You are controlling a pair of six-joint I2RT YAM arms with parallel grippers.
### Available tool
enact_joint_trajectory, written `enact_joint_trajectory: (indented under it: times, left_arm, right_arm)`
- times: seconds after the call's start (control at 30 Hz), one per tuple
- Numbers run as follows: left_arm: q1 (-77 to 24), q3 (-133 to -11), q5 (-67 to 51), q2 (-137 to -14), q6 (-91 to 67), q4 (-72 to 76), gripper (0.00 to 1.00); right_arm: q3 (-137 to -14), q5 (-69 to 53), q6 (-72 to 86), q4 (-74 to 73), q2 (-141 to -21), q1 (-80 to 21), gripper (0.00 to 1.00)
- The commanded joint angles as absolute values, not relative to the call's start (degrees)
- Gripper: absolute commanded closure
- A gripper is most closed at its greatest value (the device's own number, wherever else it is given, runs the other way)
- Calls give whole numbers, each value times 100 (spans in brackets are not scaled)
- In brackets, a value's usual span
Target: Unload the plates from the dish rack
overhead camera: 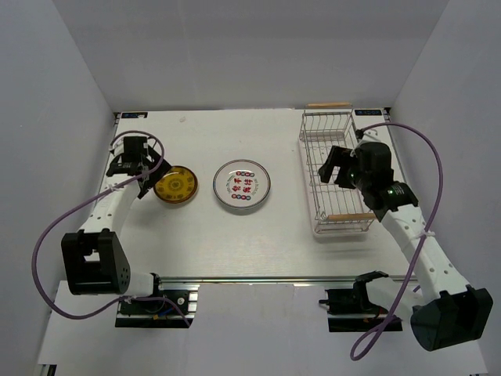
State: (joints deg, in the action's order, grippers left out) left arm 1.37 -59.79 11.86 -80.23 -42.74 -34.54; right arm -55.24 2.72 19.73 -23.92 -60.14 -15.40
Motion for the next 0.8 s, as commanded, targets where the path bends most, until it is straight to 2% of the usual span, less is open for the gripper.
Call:
enact_joint_trajectory:
  times: [0.0, 0.13, 0.33, 0.53, 0.77]
  left_arm:
    - [36, -6266, 959, -7647, -3834, -3709, 2]
    - [35, -6214, 143, -6841, -3420, -3149, 2]
    - [35, -5047, -1728, -5094, -2594, -1410, 2]
    - [35, -4176, -1564, -3019, -2084, -1335, 2]
    - [35, -3570, -1468, -1436, -1591, -2074, 2]
  right_arm:
    - [-5537, 474, 1899, -2223, -5626, -1520, 11]
    - [-5493, 1080, 1846, -2363, -5309, -1512, 11]
    - [-5186, 2258, 1749, -2312, -4484, -1521, 11]
    - [-4905, 1952, 1776, -2478, -3755, -1521, 11]
    - [-4624, 2065, 1890, -3146, -3200, -1529, 11]
